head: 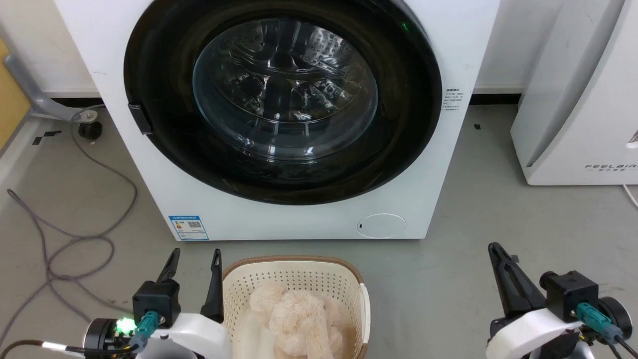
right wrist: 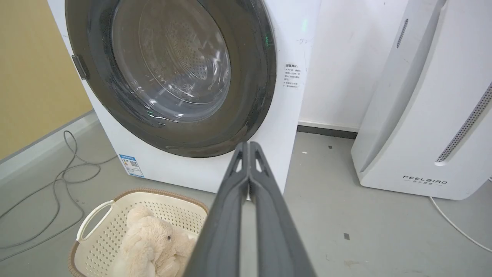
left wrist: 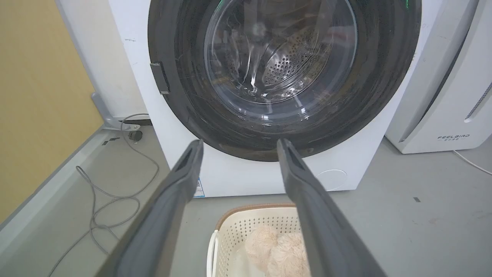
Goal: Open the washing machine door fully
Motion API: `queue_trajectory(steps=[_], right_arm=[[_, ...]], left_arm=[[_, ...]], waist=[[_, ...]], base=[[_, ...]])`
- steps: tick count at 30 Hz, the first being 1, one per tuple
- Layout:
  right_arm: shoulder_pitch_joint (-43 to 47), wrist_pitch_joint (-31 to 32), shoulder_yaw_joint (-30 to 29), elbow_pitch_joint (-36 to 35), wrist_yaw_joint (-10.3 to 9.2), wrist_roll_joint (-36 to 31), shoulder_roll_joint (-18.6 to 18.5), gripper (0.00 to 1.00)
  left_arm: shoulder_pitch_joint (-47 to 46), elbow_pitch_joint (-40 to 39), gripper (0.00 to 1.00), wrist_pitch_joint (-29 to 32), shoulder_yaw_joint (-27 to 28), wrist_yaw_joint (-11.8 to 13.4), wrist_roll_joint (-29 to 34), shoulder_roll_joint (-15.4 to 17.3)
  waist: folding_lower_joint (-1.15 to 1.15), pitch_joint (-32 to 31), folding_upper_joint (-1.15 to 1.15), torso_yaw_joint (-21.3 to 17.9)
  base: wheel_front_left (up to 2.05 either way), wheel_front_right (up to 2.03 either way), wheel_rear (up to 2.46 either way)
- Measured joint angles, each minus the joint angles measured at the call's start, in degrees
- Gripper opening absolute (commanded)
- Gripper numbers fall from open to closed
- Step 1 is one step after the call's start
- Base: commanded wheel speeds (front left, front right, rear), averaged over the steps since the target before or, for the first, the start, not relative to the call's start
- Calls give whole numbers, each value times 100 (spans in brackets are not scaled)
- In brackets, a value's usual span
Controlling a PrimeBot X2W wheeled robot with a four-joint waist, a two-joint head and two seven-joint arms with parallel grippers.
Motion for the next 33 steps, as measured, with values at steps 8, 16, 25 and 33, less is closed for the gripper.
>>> queue_trajectory(steps=[8, 16, 25, 33], right_arm=[[0, -98, -21, 47, 0, 589, 0, 0], [-1, -177, -69, 100, 0, 1561, 0, 0], [-40, -286, -153, 208, 0, 2759, 0, 0], [-325, -388, -307, 271, -1, 4121, 1, 0]], left_arm=[[-10, 66, 100, -94, -52, 42, -58, -1], [-26, 131, 100, -179, -114, 48, -116, -1], [-56, 186, 100, -296, -170, 70, -202, -2], [-124, 204, 100, -375, -172, 100, -252, -2]], waist=[[0, 0, 0, 1], [0, 11, 0, 2], [0, 42, 0, -7], [0, 102, 0, -46]], base=[[0, 0, 0], [0, 0, 0], [0, 0, 0], [0, 0, 0]])
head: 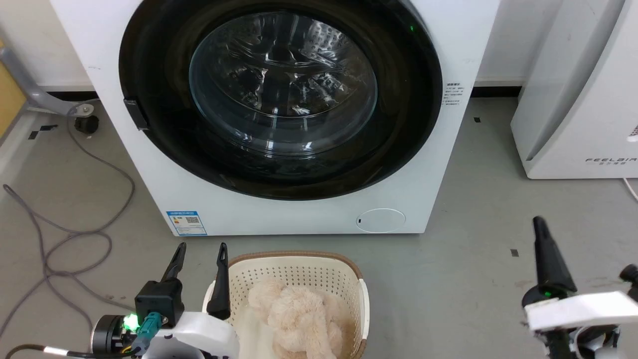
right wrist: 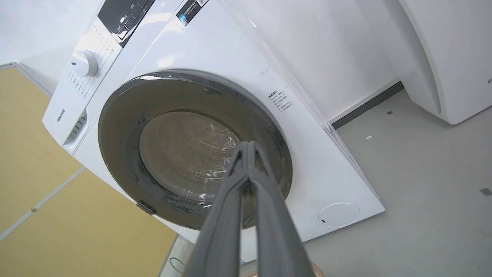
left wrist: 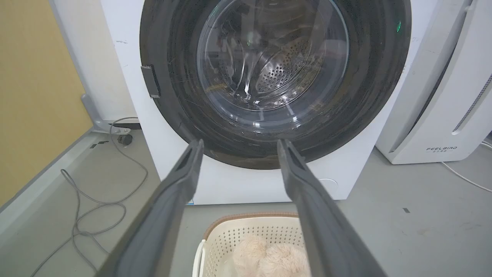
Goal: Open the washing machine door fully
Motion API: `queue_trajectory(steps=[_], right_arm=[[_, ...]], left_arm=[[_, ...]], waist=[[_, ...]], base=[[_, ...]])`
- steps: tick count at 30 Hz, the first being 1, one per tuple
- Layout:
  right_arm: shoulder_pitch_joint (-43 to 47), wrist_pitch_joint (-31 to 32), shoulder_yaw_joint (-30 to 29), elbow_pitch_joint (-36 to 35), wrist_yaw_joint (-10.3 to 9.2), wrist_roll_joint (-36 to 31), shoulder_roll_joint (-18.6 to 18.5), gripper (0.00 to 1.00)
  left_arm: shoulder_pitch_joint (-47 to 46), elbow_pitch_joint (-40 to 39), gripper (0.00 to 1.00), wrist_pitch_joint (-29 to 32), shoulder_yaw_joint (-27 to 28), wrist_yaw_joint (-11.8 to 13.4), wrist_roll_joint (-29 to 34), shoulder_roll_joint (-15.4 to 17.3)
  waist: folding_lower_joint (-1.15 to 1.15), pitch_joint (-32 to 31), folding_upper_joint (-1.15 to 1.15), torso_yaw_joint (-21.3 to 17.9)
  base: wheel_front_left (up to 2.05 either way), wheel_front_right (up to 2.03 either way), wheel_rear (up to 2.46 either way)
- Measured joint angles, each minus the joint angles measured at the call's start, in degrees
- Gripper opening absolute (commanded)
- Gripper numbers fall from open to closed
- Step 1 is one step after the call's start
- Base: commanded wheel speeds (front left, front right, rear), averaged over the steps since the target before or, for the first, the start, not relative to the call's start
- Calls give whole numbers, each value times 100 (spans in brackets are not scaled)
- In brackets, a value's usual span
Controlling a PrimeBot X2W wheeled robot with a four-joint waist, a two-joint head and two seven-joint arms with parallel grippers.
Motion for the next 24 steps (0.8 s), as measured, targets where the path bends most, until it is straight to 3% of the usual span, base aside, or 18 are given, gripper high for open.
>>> queue_trajectory(steps=[9, 24], right_arm=[[-519, -107, -180, 259, 0, 1193, -34, 0], [-2221, -138, 35, 1519, 0, 2867, -603, 0]], left_arm=[[-50, 16, 100, -116, 23, 0, -2, 0], [-360, 19, 100, -282, 57, -53, -1, 1]], waist=[[0, 105, 0, -76], [0, 494, 0, -117]], base=[[0, 0, 0], [0, 0, 0]])
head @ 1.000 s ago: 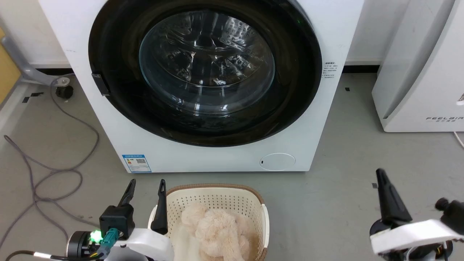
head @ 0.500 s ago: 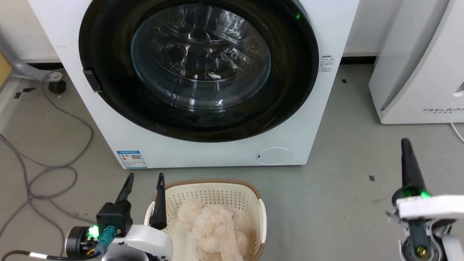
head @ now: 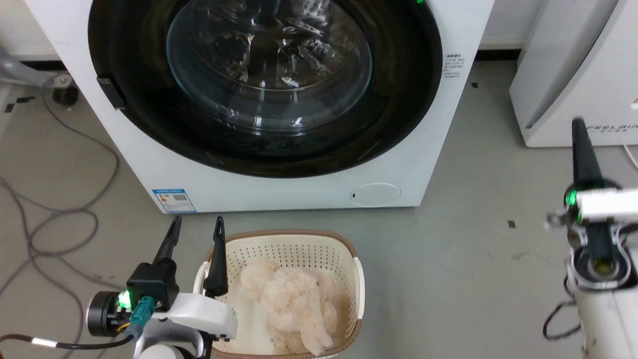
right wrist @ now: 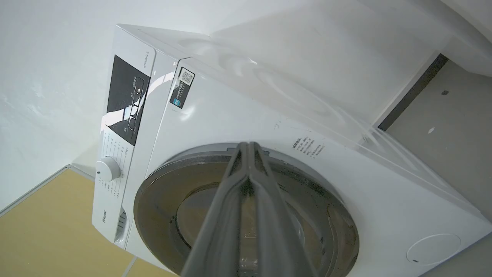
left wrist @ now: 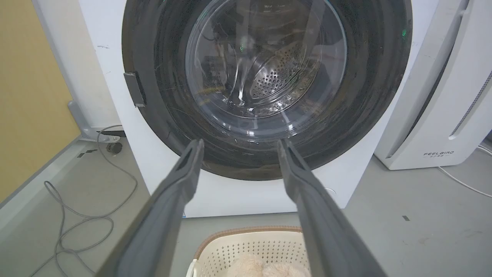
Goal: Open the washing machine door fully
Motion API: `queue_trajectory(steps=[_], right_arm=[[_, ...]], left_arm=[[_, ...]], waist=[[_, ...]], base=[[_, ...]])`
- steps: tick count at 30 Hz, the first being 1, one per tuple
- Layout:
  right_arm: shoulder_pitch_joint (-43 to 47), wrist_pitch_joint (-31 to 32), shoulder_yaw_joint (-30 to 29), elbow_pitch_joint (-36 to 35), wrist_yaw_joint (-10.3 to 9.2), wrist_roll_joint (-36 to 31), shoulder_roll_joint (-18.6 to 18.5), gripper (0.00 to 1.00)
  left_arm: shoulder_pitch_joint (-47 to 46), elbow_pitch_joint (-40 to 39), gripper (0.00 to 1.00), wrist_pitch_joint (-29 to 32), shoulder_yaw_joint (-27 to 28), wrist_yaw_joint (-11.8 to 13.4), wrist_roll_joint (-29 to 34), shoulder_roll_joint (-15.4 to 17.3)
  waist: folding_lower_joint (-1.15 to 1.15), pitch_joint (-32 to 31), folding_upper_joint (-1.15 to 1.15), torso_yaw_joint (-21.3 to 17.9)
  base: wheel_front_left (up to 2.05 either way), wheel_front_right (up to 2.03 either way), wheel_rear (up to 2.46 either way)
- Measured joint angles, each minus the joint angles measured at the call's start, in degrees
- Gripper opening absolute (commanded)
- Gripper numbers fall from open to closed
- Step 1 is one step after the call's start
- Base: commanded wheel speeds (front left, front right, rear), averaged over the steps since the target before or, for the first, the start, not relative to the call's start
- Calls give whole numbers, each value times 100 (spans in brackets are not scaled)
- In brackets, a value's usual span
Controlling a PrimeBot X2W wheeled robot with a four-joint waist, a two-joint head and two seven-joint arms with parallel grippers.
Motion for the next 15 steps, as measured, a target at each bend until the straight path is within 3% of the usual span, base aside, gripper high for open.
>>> queue_trajectory(steps=[15], right_arm=[[-2123, 589, 1138, 1217, -1, 1490, -788, 0]], left_arm=[[-388, -43, 100, -181, -14, -62, 0, 0]], waist=[[0, 562, 0, -4]], base=[[0, 0, 0]])
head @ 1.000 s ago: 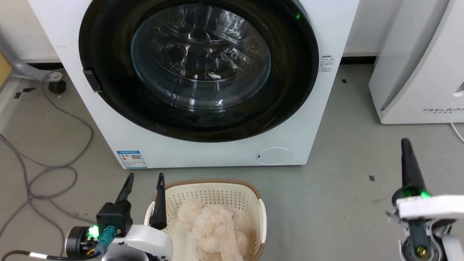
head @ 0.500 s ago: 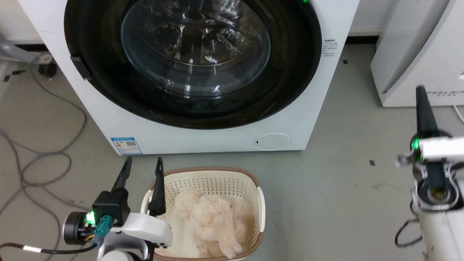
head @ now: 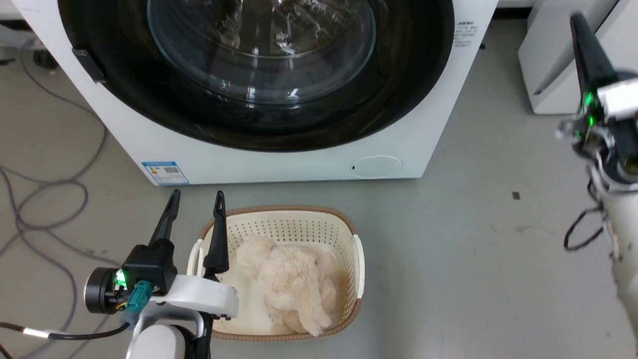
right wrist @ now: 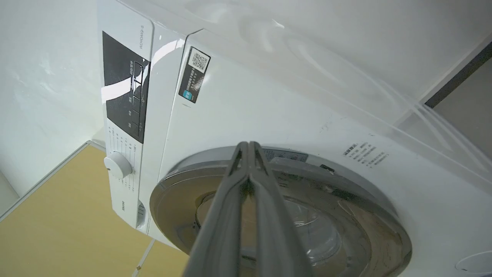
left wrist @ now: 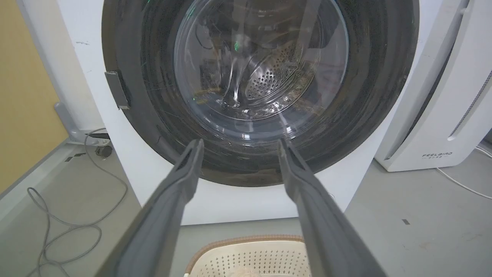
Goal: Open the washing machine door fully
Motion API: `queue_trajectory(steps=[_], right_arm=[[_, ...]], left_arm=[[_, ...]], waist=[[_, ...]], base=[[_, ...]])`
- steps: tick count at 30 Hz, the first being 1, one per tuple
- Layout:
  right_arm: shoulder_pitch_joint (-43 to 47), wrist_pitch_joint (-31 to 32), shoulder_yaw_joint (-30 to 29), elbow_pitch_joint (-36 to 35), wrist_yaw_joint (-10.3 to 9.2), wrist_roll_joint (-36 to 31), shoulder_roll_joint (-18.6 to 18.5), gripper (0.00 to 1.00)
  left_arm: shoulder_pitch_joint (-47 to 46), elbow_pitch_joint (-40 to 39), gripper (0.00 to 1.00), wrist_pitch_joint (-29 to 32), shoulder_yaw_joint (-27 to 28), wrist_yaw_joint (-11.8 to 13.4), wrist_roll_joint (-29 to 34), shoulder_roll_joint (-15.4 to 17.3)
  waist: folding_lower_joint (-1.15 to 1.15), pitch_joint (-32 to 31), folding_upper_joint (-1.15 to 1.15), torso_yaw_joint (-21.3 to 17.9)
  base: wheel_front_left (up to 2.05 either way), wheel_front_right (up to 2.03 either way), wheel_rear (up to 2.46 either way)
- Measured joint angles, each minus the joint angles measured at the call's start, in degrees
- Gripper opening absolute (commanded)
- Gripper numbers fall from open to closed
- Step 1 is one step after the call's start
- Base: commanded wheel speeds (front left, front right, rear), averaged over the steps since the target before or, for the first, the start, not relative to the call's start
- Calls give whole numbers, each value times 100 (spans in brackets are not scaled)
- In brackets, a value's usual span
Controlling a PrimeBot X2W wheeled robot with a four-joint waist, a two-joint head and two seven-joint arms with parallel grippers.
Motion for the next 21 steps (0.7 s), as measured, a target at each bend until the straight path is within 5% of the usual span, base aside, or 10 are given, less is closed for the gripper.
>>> queue_trajectory(steps=[21], right_arm=[[-3472, 1685, 2932, 2042, 0, 1270, -577, 0]], left_arm=[[-429, -154, 100, -245, 9, -46, -65, -1]], waist=[[0, 801, 0, 15]], base=[[0, 0, 0]])
